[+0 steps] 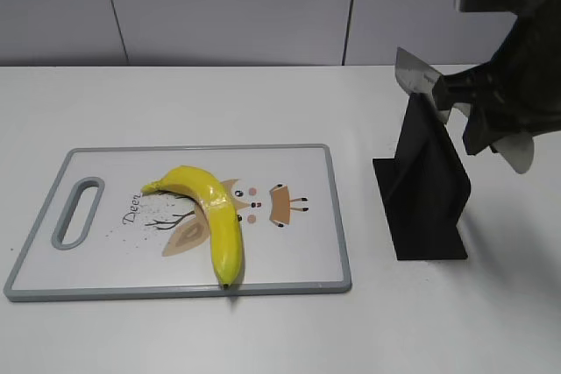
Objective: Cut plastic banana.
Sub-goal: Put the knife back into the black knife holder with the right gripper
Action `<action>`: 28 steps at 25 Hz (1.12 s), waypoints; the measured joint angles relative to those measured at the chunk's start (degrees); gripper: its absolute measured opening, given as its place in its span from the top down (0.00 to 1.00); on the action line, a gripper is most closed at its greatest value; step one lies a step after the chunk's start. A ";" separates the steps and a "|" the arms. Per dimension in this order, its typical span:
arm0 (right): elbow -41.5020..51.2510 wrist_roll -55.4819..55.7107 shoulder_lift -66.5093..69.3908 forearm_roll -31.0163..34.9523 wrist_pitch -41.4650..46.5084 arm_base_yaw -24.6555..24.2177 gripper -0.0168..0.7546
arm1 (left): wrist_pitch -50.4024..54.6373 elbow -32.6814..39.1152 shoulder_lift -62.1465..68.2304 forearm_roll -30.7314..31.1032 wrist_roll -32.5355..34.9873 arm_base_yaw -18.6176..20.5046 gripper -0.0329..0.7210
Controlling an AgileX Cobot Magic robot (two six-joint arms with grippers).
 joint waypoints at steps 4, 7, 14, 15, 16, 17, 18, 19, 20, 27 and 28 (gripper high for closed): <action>3.49 -0.23 -0.05 0.29 -0.75 0.00 0.73 | 0.00 0.00 0.00 -0.13 0.00 0.00 0.24; 5.96 -0.23 -0.05 1.35 -1.87 0.00 0.73 | 0.00 0.00 0.00 -0.13 0.00 0.00 0.24; 7.23 -0.30 -0.06 5.12 -1.96 0.00 0.73 | 0.00 0.00 0.00 -0.13 0.00 0.00 0.24; 7.23 -0.36 -0.06 5.19 -1.96 0.00 0.73 | 0.00 0.00 0.00 -0.13 0.00 0.00 0.24; 7.23 -0.36 -0.06 5.24 -1.90 0.00 0.73 | 0.00 0.00 0.00 -0.13 0.00 0.00 0.24; 7.23 -0.36 -0.06 5.43 -1.71 0.00 0.70 | 0.00 0.00 0.00 -0.13 0.00 0.00 0.24; 7.24 -0.41 -0.06 5.56 -1.33 0.00 0.64 | 0.00 0.00 0.00 -0.13 0.00 0.00 0.25; 7.29 -0.52 -0.06 5.69 -1.11 0.00 0.54 | 0.00 0.00 0.00 -0.13 0.00 0.00 0.25; 7.29 -0.77 -0.06 6.12 -1.04 0.00 0.44 | 0.00 0.00 0.00 -0.13 0.00 0.00 0.26; 7.29 -7.61 -2.00 12.33 1.23 0.63 0.16 | 0.00 0.00 0.00 -0.13 0.00 0.00 0.26; 7.29 -7.96 -3.18 12.13 1.63 0.98 0.16 | 0.00 0.00 0.00 -0.13 0.00 0.00 0.26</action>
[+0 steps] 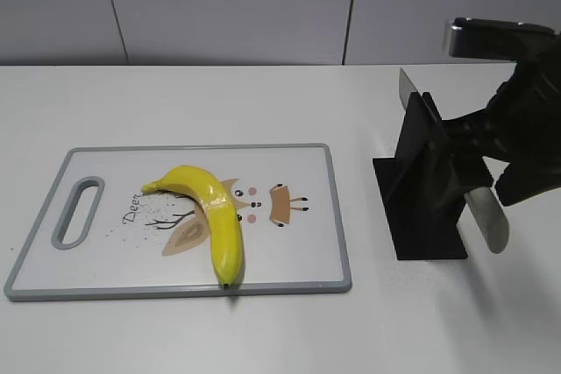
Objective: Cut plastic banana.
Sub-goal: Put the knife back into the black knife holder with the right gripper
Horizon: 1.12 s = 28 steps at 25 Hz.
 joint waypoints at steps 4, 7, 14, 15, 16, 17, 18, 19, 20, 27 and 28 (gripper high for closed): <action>2.16 -1.57 -7.15 -1.86 0.95 1.33 0.16 | 0.00 0.00 0.00 0.00 0.00 0.00 0.26; 4.97 -5.48 -14.00 -3.67 1.21 1.47 0.16 | 0.00 0.00 0.00 0.00 0.00 0.00 0.27; 15.27 -15.31 -33.13 -4.28 0.33 1.47 0.19 | 0.00 0.00 0.00 0.00 0.00 0.00 0.27; 17.05 -15.62 -36.00 -4.28 0.33 1.47 0.20 | 0.00 0.00 0.00 0.00 0.00 0.00 0.27; 18.79 -15.72 -38.44 -4.31 0.33 1.47 0.20 | 0.00 0.00 0.00 0.00 0.00 0.00 0.27; 20.13 -15.74 -41.37 -4.35 0.33 1.47 0.21 | 0.00 0.00 0.00 0.00 0.00 0.00 0.27; 21.64 -15.78 -44.39 -4.35 0.33 1.47 0.21 | 0.00 0.00 0.00 0.00 0.00 0.00 0.28; 22.95 -15.78 -47.53 -4.35 0.44 1.47 0.21 | 0.00 0.00 0.00 0.00 0.00 0.00 0.28; 24.16 -15.78 -50.01 -4.43 0.51 1.47 0.21 | 0.00 0.00 0.00 0.00 0.00 0.00 0.28; 28.25 -15.23 -66.67 -8.77 4.43 1.50 0.22 | 0.00 0.00 0.00 0.00 0.00 0.00 0.28; 28.35 -14.97 -68.48 -9.18 4.66 1.53 0.22 | 0.00 0.00 0.00 0.00 0.00 0.00 0.28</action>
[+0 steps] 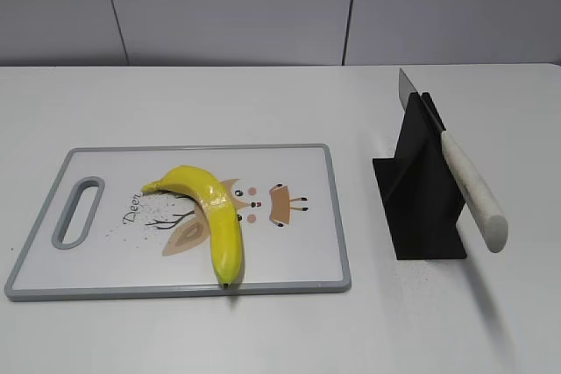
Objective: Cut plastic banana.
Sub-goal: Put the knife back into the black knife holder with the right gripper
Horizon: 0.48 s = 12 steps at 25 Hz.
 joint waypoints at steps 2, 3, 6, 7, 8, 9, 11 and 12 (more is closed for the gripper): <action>0.02 0.11 -3.19 -0.05 0.24 0.00 0.22 | 0.00 0.00 0.00 0.00 0.00 0.00 0.29; 0.02 0.19 -4.89 -0.05 0.32 0.00 0.22 | 0.00 0.00 0.00 0.00 0.00 0.00 0.29; 0.07 0.20 -10.05 0.12 0.36 0.00 0.22 | 0.00 0.00 0.00 0.00 0.00 0.00 0.30; 0.07 0.20 -11.88 0.12 0.36 0.00 0.22 | 0.00 0.00 0.00 0.00 0.00 0.00 0.30; 0.07 0.20 -13.61 0.18 0.36 0.00 0.22 | 0.00 0.00 0.00 0.00 0.00 0.00 0.30; 0.07 0.20 -14.69 0.28 0.42 0.00 0.22 | 0.00 0.00 0.00 0.00 0.00 0.00 0.30; 0.07 0.20 -15.63 0.35 0.54 -0.44 0.22 | 0.00 0.00 0.00 -0.11 0.00 0.04 0.30; 0.07 0.20 -15.76 0.51 0.56 -1.04 0.22 | 0.00 0.00 0.00 -0.13 0.00 0.06 0.30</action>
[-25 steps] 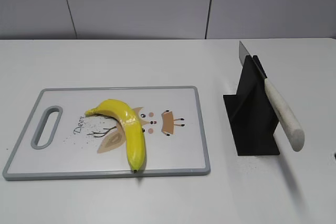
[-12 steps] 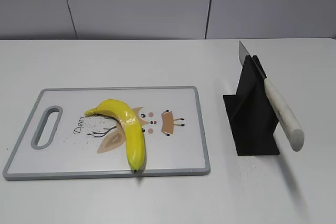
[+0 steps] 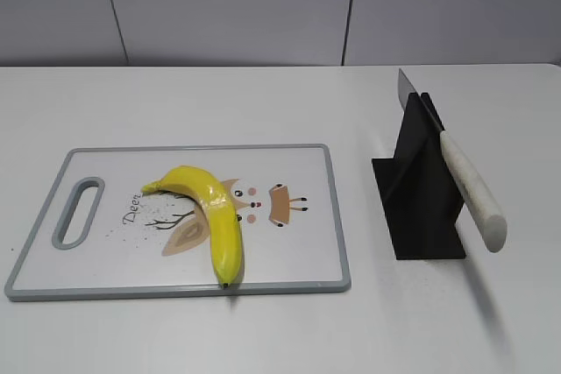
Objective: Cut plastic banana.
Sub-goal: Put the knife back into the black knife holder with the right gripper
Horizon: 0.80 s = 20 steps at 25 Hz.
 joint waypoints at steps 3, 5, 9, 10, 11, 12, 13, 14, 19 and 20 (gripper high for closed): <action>0.00 0.04 -0.01 0.60 0.00 -4.12 0.22 | 0.00 0.14 0.00 0.00 0.00 0.00 0.30; 0.00 0.04 -0.01 0.68 0.00 -8.16 0.22 | 0.00 0.28 0.00 0.00 0.00 0.00 0.31; 0.00 0.11 -0.01 0.87 0.00 -16.77 0.22 | 0.00 0.28 0.00 -0.05 0.00 0.00 0.31; 0.00 0.11 -0.01 0.87 0.07 -18.51 0.22 | 0.00 0.28 0.00 -0.05 0.00 0.00 0.31; 0.00 0.11 -0.01 0.87 0.06 -19.75 0.22 | 0.00 0.28 0.00 -0.05 0.00 0.00 0.31; 0.00 0.11 -0.01 0.87 0.06 -20.33 0.22 | 0.00 0.32 0.00 -0.05 0.00 0.00 0.31; 0.00 0.11 -0.01 0.93 0.06 -20.65 0.22 | 0.00 0.32 0.00 -0.05 0.00 0.00 0.32; 0.00 0.11 -0.01 0.92 0.06 -20.69 0.22 | 0.00 0.32 0.00 -0.05 0.00 0.00 0.32; 0.00 0.11 -0.06 0.92 0.08 -20.69 0.22 | 0.00 0.32 0.00 -0.05 0.00 0.00 0.32; 0.00 0.11 -0.06 0.92 0.08 -20.69 0.22 | 0.00 0.32 0.00 -0.05 0.00 0.00 0.33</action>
